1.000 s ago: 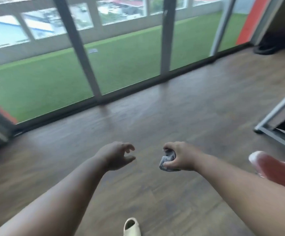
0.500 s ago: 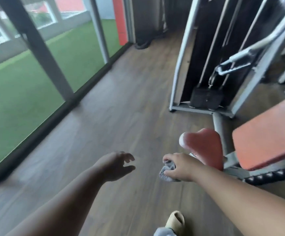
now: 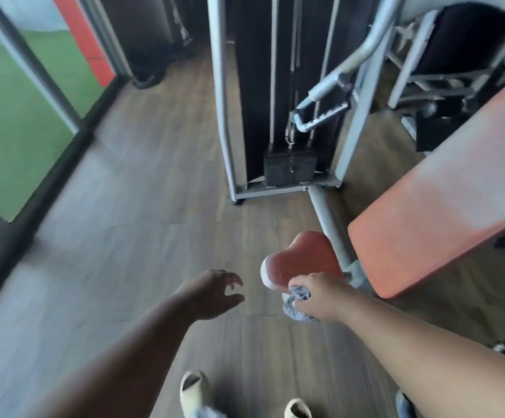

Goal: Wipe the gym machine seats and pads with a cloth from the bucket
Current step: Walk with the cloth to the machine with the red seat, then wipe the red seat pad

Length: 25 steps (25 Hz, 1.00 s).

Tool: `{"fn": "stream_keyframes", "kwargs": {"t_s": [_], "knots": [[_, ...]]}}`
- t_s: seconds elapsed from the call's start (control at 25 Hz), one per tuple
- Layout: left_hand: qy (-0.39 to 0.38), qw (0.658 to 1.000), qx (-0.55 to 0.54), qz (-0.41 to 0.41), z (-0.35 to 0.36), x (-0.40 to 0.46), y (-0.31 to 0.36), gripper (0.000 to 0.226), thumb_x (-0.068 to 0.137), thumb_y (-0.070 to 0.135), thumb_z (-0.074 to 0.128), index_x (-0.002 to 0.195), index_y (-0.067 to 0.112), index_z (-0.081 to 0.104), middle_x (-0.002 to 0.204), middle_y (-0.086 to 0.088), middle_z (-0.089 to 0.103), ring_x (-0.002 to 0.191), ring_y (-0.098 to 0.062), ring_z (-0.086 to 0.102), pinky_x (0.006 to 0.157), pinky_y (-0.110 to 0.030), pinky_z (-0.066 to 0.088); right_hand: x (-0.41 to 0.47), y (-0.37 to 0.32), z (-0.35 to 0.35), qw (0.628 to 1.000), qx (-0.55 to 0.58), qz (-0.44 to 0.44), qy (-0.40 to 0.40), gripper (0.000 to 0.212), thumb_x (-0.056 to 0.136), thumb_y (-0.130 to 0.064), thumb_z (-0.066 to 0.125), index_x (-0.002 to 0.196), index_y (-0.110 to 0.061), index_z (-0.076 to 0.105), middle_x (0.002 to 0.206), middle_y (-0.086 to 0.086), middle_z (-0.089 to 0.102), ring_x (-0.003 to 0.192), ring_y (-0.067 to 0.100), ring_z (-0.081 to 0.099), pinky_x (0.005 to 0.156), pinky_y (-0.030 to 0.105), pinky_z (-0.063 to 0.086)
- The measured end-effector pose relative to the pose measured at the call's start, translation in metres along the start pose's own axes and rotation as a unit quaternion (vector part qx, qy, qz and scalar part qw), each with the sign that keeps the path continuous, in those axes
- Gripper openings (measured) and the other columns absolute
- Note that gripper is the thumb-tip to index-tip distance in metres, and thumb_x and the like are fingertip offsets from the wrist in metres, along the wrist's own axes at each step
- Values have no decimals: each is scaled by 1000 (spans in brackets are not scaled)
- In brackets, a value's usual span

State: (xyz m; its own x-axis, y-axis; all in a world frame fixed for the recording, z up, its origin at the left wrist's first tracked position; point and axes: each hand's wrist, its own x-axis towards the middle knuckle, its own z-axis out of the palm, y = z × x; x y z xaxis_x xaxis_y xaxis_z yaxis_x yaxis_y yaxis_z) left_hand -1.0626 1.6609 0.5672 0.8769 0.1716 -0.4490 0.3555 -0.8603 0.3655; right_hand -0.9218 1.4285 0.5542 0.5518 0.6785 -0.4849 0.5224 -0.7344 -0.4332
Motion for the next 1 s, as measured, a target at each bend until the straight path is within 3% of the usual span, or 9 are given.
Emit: {"fn": "stream_keyframes", "kwargs": {"t_s": [0.12,0.24,0.36,0.48,0.56,0.64,0.76,0.88,1.0], "knots": [[-41,997,23,58,-13,68,14,38,91,46,63,124,30,65,115,8,68,100,-11,63,91,-32,52,7,27,-4,997,48,57,21,36,86,-43,60,122,-44,60,108,-13,65,96,14,58,74,27,42],[-86,986,77,119,-20,140,28,40,91,49,59,129,36,61,124,9,66,109,-14,63,93,-30,49,19,41,-3,984,107,129,61,9,85,-40,59,92,-45,58,65,-13,43,62,2,44,54,20,31],[-136,970,114,166,-9,206,35,41,91,51,56,131,40,59,130,10,64,114,-15,61,93,-29,48,39,51,17,955,187,212,93,11,83,-38,57,76,-43,51,60,-11,44,55,3,42,53,23,32],[-200,948,148,198,25,266,28,42,91,52,56,131,41,58,131,8,64,116,-17,62,95,-31,49,70,64,63,903,290,288,130,11,82,-38,59,86,-48,60,70,-22,58,68,5,57,71,31,48],[-204,944,166,201,54,305,18,45,91,50,57,134,38,57,136,6,61,119,-20,60,97,-32,48,96,74,99,864,337,345,145,30,86,-37,64,115,-41,67,101,-18,69,97,9,65,88,29,50],[-167,950,178,193,91,345,3,49,91,48,59,138,34,54,141,3,56,123,-24,57,98,-35,47,131,95,133,830,359,388,179,31,87,-34,65,119,-33,68,111,-8,72,104,14,66,90,29,51],[-91,960,175,201,145,391,-23,57,90,47,59,143,27,47,147,-3,46,129,-28,48,101,-43,41,178,137,161,793,335,408,303,28,90,-32,64,118,-30,68,109,-5,73,101,14,66,84,25,48],[-34,963,160,213,193,422,-46,63,90,49,55,147,26,40,152,-7,37,135,-31,38,105,-51,36,219,198,185,777,271,414,388,35,92,-28,56,127,-27,65,123,-2,69,113,19,62,92,28,47],[5,976,103,189,224,427,-55,64,90,54,51,148,31,36,155,-1,33,138,-28,35,110,-50,32,248,243,216,784,215,420,404,42,96,-25,49,136,-19,58,133,4,63,123,26,56,101,37,44]]}}
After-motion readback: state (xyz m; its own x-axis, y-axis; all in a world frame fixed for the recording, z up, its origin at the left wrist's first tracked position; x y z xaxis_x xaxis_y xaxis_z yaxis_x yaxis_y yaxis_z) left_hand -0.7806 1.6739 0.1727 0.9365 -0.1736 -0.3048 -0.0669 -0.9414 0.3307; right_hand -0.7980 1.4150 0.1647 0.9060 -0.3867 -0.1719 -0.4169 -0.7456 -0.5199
